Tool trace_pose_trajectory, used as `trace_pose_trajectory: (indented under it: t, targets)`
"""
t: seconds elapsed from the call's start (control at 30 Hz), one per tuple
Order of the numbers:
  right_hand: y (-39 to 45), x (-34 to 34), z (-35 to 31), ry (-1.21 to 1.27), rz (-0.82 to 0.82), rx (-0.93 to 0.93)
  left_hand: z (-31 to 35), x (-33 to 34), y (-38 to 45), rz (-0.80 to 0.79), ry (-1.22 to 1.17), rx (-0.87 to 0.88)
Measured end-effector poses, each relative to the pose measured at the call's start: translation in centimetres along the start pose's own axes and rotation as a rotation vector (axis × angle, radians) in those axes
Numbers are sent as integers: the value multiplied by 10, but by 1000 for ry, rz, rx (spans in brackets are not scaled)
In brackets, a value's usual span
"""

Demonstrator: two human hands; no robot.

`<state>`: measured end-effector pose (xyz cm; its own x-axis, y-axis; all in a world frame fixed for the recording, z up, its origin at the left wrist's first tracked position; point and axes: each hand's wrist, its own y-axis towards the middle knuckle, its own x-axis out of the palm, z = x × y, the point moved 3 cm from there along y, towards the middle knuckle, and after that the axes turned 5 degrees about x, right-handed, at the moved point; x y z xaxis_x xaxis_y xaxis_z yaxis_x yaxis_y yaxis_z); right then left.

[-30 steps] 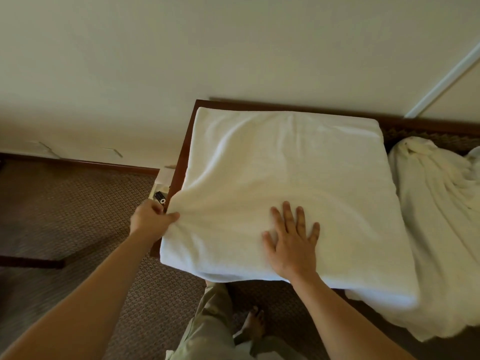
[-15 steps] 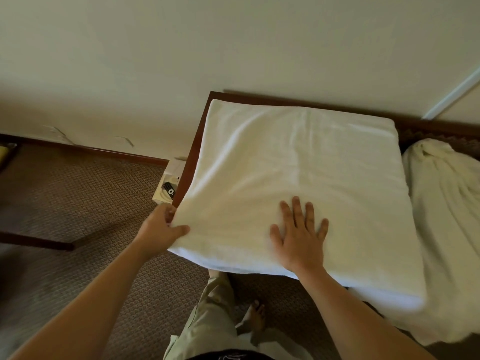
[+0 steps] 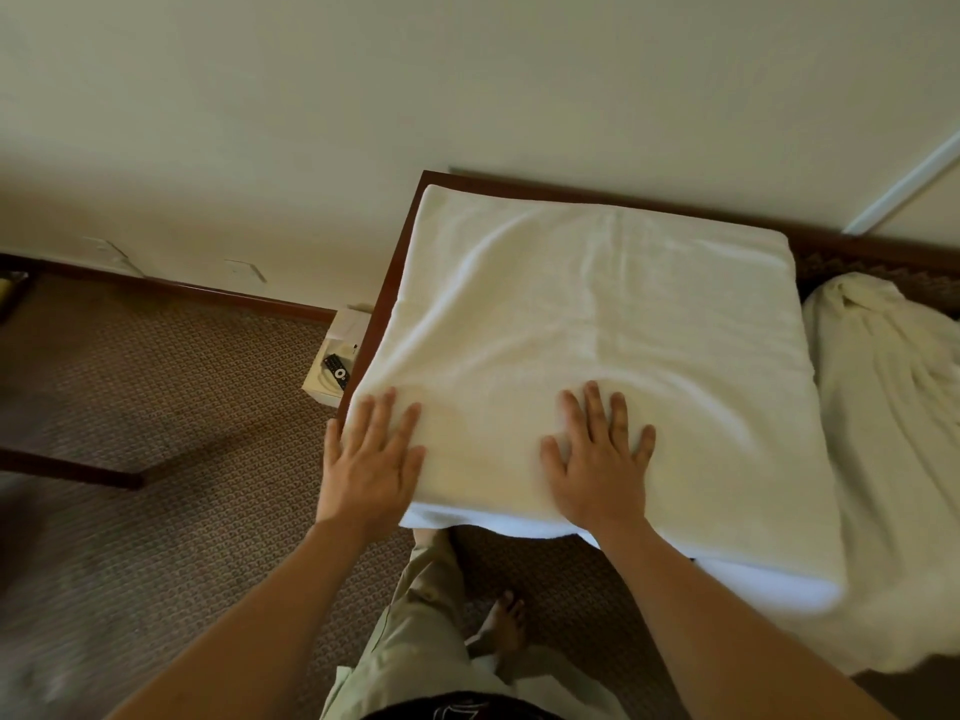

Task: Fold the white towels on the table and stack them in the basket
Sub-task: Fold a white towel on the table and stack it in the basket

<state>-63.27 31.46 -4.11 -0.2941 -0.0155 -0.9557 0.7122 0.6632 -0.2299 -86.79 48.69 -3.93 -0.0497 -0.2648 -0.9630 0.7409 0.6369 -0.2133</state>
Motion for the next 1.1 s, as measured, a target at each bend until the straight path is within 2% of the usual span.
trace_pose_trajectory:
  t: [0.1,0.23,0.3,0.4,0.5,0.6,0.67,0.77,0.83,0.9,0.93,0.97,1.03,1.1]
  targets:
    - [-1,1,0,5,6,-9,-25,-4,-16,27,-146,-265]
    - [1,1,0,11,-10,-5,-28,-5,-45,209,-868,-730]
    - [1,1,0,10,-12,0,-18,-3,-52,148,-1163,-773]
    - [2,1,0,5,-17,3,-5,-4,-49,106,-1276,-738]
    - [0,1,1,16,-12,1,2,-15,-45,184,-1122,-770]
    - [-1,0,0,15,-5,-9,4,-34,-43,257,-859,-541]
    - [0,2,1,3,-16,0,-1,-45,-42,292,-797,-431]
    - [-1,1,1,18,-10,-4,-13,-41,-45,329,-781,-507]
    - [-1,2,0,21,-6,-9,-12,-37,-46,446,-642,-567]
    - [-1,2,1,14,-1,-8,1,-36,-37,584,-425,-499]
    - [0,3,1,13,-4,-6,13,-38,-29,604,-345,-416]
    - [0,4,1,13,-5,-7,26,-39,-20,554,-309,-283]
    - [-1,4,0,13,2,-4,51,-29,-4,259,-215,33]
    - [-1,4,-1,22,15,-2,54,-9,5,-6,-49,239]
